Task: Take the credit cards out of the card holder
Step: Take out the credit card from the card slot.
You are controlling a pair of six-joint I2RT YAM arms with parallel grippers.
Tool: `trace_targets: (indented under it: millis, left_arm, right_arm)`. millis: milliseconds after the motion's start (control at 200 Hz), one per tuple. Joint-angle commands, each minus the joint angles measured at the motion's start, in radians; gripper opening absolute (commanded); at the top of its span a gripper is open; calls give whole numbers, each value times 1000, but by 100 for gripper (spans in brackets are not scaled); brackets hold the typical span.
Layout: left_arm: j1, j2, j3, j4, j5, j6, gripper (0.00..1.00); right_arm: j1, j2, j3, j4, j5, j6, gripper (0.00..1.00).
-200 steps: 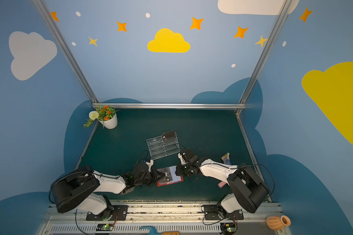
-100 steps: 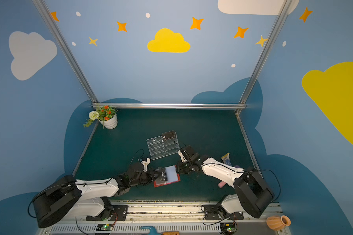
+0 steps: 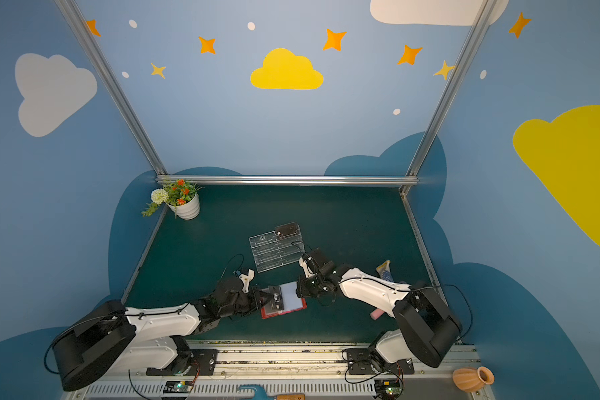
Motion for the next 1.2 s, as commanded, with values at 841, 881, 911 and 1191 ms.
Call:
trace_targets:
  millis: [841, 881, 911, 1191]
  left_arm:
    - [-1, 179, 54, 100, 85, -14, 25]
    - [-1, 184, 55, 103, 85, -15, 24]
    - [0, 186, 55, 106, 86, -17, 22]
    - [1, 211, 53, 113, 87, -20, 6]
  right_arm:
    - [84, 241, 74, 93, -11, 48, 2]
    - [84, 243, 73, 95, -12, 48, 2]
    - [85, 243, 72, 95, -11, 50, 2]
    - [84, 239, 63, 98, -10, 49, 2]
